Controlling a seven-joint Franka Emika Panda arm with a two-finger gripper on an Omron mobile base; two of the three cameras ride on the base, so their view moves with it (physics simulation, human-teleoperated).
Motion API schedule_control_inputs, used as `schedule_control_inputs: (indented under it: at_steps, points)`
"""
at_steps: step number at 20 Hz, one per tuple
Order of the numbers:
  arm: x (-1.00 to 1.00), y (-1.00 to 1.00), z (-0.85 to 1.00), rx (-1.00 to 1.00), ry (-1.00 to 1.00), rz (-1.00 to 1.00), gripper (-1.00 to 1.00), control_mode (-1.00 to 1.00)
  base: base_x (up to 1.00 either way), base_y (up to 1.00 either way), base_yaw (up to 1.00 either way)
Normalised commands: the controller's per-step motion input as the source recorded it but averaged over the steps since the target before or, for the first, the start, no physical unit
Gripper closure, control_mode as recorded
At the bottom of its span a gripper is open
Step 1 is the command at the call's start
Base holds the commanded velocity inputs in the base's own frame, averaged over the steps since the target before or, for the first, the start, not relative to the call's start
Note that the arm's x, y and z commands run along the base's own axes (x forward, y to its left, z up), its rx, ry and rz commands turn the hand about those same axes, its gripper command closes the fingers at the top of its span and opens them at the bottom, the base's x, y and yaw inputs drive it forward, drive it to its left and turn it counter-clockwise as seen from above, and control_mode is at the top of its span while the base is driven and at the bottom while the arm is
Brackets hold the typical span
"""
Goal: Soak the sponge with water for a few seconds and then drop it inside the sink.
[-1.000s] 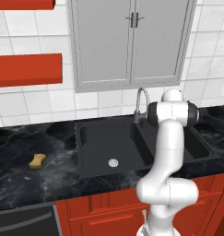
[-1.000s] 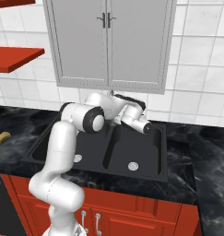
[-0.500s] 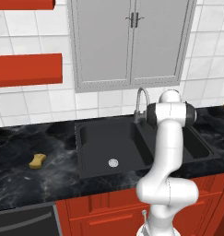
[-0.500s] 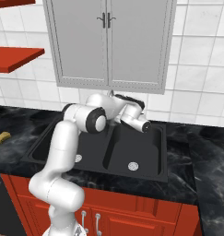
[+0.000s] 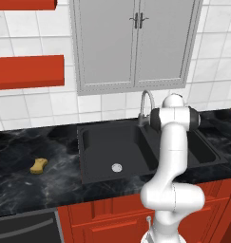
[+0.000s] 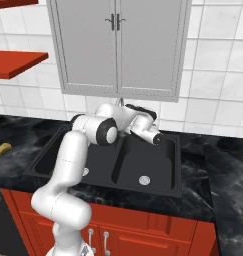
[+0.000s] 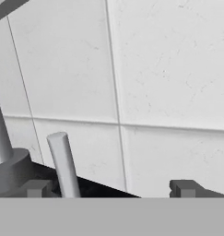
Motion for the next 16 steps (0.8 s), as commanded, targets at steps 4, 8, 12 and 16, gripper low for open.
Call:
schedule_control_inputs:
  at_steps: [4, 8, 12, 16]
  points:
    - [0.14, 0.00, -0.09, 0.00, 0.00, -0.03, -1.00, -1.00, 0.00, 0.00, 0.00]
    - [0.02, -0.01, 0.00, 0.00, 0.00, -0.05, -1.00, -1.00, 0.00, 0.00, 0.00]
    - [0.00, -0.07, -0.01, 0.00, 0.00, -0.05, -1.00, -1.00, 0.00, 0.00, 0.00]
    - [0.00, -0.14, -0.01, 0.00, 0.00, -0.08, -1.00, -1.00, 0.00, 0.00, 0.00]
